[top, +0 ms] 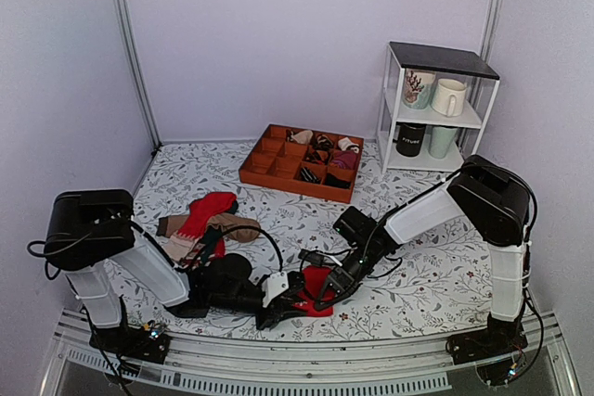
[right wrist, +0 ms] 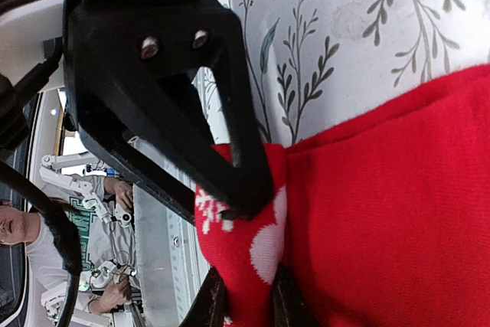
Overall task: Roll the socks
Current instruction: Roll the sock at the center of the board.
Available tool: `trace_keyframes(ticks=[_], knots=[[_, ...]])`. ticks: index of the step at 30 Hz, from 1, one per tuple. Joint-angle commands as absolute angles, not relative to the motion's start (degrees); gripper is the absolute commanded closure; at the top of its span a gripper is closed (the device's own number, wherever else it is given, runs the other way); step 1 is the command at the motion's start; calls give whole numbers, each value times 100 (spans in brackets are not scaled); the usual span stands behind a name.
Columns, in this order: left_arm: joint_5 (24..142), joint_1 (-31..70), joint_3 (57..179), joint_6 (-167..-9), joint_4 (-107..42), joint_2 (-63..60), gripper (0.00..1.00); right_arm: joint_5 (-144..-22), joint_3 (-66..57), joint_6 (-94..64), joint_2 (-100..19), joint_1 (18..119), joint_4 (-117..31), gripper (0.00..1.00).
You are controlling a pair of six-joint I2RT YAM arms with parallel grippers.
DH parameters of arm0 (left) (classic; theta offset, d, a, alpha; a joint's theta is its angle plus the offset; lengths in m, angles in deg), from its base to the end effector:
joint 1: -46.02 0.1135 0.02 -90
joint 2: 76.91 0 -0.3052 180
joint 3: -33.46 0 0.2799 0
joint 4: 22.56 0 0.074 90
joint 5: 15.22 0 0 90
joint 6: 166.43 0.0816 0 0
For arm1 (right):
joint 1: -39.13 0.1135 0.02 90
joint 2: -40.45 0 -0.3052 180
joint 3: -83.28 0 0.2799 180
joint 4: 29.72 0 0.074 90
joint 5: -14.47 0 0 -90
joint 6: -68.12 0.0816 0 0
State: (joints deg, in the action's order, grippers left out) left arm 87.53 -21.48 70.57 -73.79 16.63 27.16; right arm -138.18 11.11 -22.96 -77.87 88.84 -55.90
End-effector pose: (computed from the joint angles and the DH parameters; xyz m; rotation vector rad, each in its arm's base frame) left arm 0.1133 -0.3207 0.0804 1.3667 1.6920 -0.9071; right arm 0.1985 0.3463 0.0741 1.2894 -2.1630 -1.5509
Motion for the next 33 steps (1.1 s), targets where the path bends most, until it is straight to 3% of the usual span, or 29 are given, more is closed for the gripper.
trace_keyframes(ticks=[1,4,6,9,11,17,23,27,33], knots=[[8670,-2147,6922,-7473,1756,2886,88,-13151,1194,-2302,-8104,8883,-5853,84],[8680,-2141,6939,-7534,1797,3016,90,-13194,1189,-2302,-8136,8887,-5854,84],[8609,-2141,6933,-7617,1819,3077,100,-13200,1182,-2295,-8128,8881,-5845,84],[8548,-2119,7004,-7788,1545,3019,100,-13129,1170,-2245,-8032,8883,-5743,83],[8500,-2090,7145,-8012,1122,2909,100,-13039,1174,-2218,-7832,8879,-5615,76],[8431,-2005,7602,-8681,-846,2670,100,-12466,1719,-1958,-6441,8882,-4382,67],[8904,-1813,7548,-9282,-1757,2513,100,-11722,2775,-2515,-4953,8993,-3191,58],[9143,-1689,7565,-9414,-2062,2478,100,-10248,3369,-3725,-4429,9946,-2932,50],[9243,-1580,7665,-9399,-2201,2498,100,-8601,3482,-4398,-4616,10949,-2924,50]])
